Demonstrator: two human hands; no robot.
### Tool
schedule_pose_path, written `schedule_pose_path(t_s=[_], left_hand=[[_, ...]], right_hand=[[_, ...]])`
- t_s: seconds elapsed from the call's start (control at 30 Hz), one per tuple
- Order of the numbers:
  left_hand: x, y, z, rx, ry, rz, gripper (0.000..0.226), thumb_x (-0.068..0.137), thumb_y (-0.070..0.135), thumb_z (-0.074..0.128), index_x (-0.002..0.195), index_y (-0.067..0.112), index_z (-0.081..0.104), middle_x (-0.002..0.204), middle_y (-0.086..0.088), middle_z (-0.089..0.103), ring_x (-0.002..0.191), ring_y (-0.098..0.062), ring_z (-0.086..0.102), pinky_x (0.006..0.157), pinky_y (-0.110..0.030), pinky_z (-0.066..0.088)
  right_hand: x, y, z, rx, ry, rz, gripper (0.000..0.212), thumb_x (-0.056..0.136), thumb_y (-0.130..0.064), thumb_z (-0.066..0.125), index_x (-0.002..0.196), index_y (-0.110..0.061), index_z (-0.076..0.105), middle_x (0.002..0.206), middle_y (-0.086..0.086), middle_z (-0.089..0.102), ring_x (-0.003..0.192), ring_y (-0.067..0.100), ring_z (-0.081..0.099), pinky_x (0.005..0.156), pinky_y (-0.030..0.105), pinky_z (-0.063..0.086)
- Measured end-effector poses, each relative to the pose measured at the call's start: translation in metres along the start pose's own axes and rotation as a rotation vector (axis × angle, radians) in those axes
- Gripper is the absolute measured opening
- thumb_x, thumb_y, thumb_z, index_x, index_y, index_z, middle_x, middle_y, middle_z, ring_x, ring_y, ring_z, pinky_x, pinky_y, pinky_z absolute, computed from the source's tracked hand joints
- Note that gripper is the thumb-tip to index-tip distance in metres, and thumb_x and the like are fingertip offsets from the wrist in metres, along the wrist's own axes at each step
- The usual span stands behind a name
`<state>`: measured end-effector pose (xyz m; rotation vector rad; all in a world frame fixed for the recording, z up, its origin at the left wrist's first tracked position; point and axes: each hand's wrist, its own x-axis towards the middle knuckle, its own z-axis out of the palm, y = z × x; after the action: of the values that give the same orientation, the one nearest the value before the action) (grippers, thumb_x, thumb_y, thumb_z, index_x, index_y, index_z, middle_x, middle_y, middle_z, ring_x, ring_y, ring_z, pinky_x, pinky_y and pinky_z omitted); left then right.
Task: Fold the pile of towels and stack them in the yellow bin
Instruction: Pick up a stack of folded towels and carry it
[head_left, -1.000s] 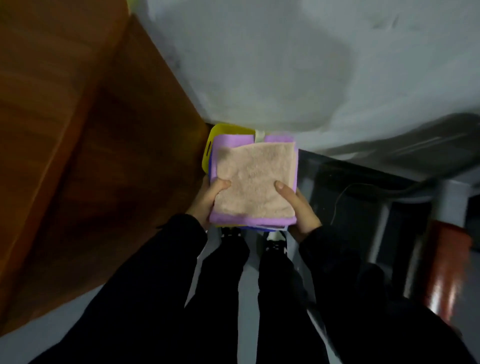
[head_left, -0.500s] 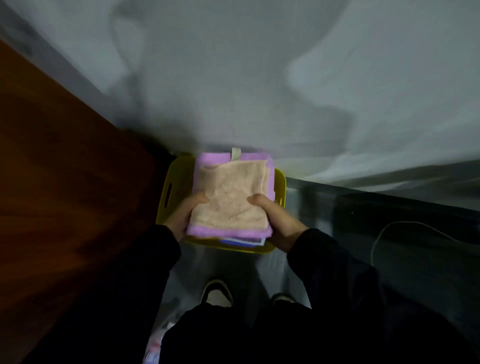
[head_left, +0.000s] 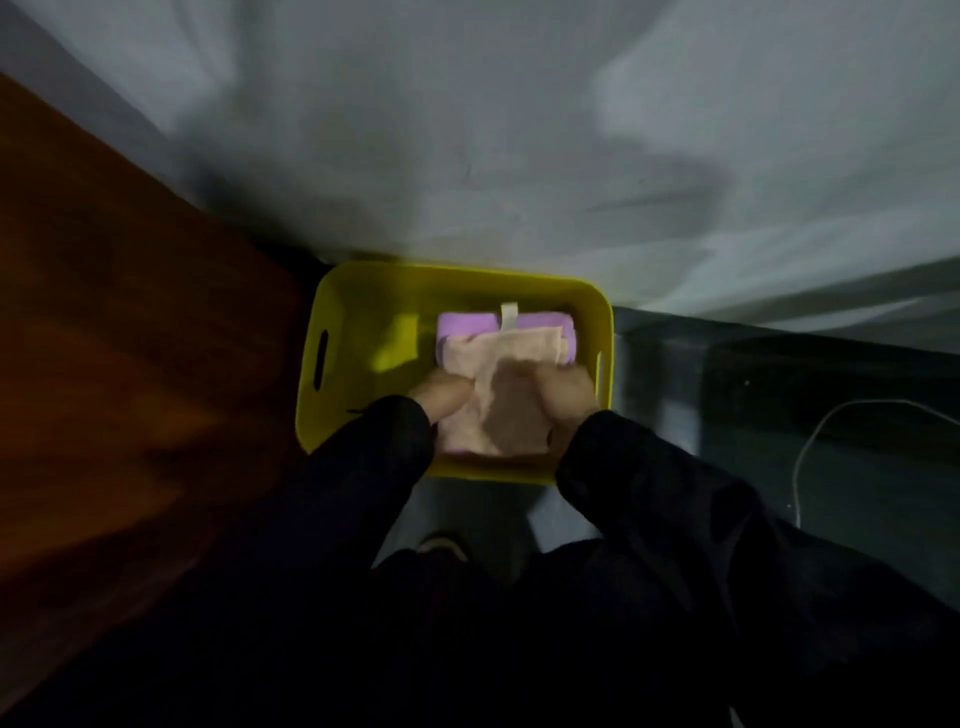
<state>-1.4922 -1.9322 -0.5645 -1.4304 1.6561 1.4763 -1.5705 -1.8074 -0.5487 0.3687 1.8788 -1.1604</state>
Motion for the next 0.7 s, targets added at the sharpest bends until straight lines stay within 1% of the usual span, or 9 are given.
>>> schedule_pose_path(t_s=[0.1, 0.13, 0.17, 0.23, 0.33, 0.4, 0.47, 0.57, 0.7], left_hand=[[-0.044, 0.008, -0.010, -0.045, 0.164, -0.004, 0.069, 0.100, 0.028, 0.058, 0.157, 0.006, 0.025, 0.156, -0.013, 0.041, 0.141, -0.030, 0.044, 0.101, -0.033, 0.042], [-0.067, 0.009, -0.014, -0.071, 0.200, 0.015, 0.075, 0.097, 0.034, 0.061, 0.158, 0.010, 0.025, 0.155, -0.009, 0.042, 0.140, -0.029, 0.043, 0.103, -0.033, 0.042], [-0.093, 0.012, -0.018, -0.115, 0.223, 0.039, 0.071, 0.092, 0.038, 0.062, 0.153, 0.013, 0.036, 0.146, -0.006, 0.050, 0.135, -0.029, 0.049, 0.102, -0.033, 0.045], [-0.139, 0.009, -0.026, -0.190, 0.235, 0.091, 0.047, 0.083, 0.038, 0.056, 0.123, 0.016, 0.064, 0.123, -0.010, 0.066, 0.116, -0.033, 0.062, 0.097, -0.043, 0.052], [-0.220, 0.006, -0.031, -0.459, 0.291, 0.105, 0.024, 0.077, 0.042, 0.055, 0.085, 0.025, 0.071, 0.096, -0.008, 0.074, 0.098, -0.034, 0.069, 0.087, -0.047, 0.055], [-0.313, 0.033, -0.038, -0.627, 0.333, 0.133, 0.015, 0.089, 0.030, 0.054, 0.084, 0.024, 0.068, 0.089, -0.001, 0.071, 0.090, -0.025, 0.070, 0.077, -0.033, 0.056], [-0.396, 0.054, -0.048, -0.723, 0.351, 0.133, 0.019, 0.102, 0.015, 0.049, 0.092, 0.016, 0.066, 0.086, -0.002, 0.068, 0.083, -0.018, 0.067, 0.067, -0.018, 0.053], [-0.500, 0.077, -0.061, -0.770, 0.288, 0.184, 0.020, 0.098, 0.012, 0.058, 0.081, 0.017, 0.067, 0.073, -0.001, 0.066, 0.069, -0.014, 0.061, 0.056, -0.016, 0.048], [-0.616, 0.090, -0.081, -0.756, 0.298, 0.278, 0.023, 0.100, 0.008, 0.056, 0.081, 0.015, 0.066, 0.067, 0.002, 0.067, 0.059, -0.009, 0.062, 0.052, -0.016, 0.045]], right_hand=[[-0.048, -0.015, -0.008, -0.065, 0.060, -0.135, 0.053, 0.082, -0.022, 0.074, 0.132, -0.012, 0.060, 0.121, 0.002, 0.067, 0.106, 0.022, 0.066, 0.087, 0.032, 0.057], [-0.075, -0.021, -0.012, -0.078, 0.040, -0.127, 0.054, 0.086, -0.023, 0.072, 0.137, -0.014, 0.056, 0.124, 0.001, 0.062, 0.109, 0.022, 0.063, 0.091, 0.033, 0.055], [-0.104, -0.029, -0.016, -0.095, 0.010, -0.112, 0.047, 0.091, -0.022, 0.069, 0.135, -0.015, 0.056, 0.121, 0.000, 0.060, 0.108, 0.021, 0.061, 0.089, 0.031, 0.052], [-0.158, -0.043, -0.024, -0.138, -0.051, -0.089, 0.024, 0.096, -0.020, 0.067, 0.119, -0.013, 0.068, 0.109, 0.002, 0.067, 0.099, 0.018, 0.062, 0.081, 0.025, 0.047], [-0.247, -0.075, -0.037, -0.183, -0.092, -0.097, 0.014, 0.094, -0.022, 0.069, 0.087, -0.013, 0.076, 0.083, 0.003, 0.072, 0.078, 0.016, 0.064, 0.074, 0.036, 0.052], [-0.307, -0.101, -0.054, -0.116, -0.124, -0.074, 0.021, 0.096, -0.020, 0.067, 0.086, -0.004, 0.076, 0.078, 0.010, 0.069, 0.072, 0.020, 0.064, 0.073, 0.042, 0.056], [-0.374, -0.135, -0.070, -0.052, -0.172, -0.075, 0.024, 0.101, -0.011, 0.061, 0.098, 0.011, 0.071, 0.078, 0.013, 0.065, 0.061, 0.011, 0.063, 0.062, 0.027, 0.052], [-0.462, -0.180, -0.093, 0.004, -0.212, -0.115, 0.022, 0.100, -0.003, 0.057, 0.081, -0.002, 0.069, 0.067, 0.006, 0.063, 0.055, 0.009, 0.057, 0.053, 0.019, 0.044], [-0.557, -0.211, -0.112, 0.066, -0.314, -0.214, 0.019, 0.099, -0.010, 0.060, 0.082, -0.011, 0.070, 0.079, 0.012, 0.067, 0.071, 0.023, 0.060, 0.066, 0.031, 0.049]])
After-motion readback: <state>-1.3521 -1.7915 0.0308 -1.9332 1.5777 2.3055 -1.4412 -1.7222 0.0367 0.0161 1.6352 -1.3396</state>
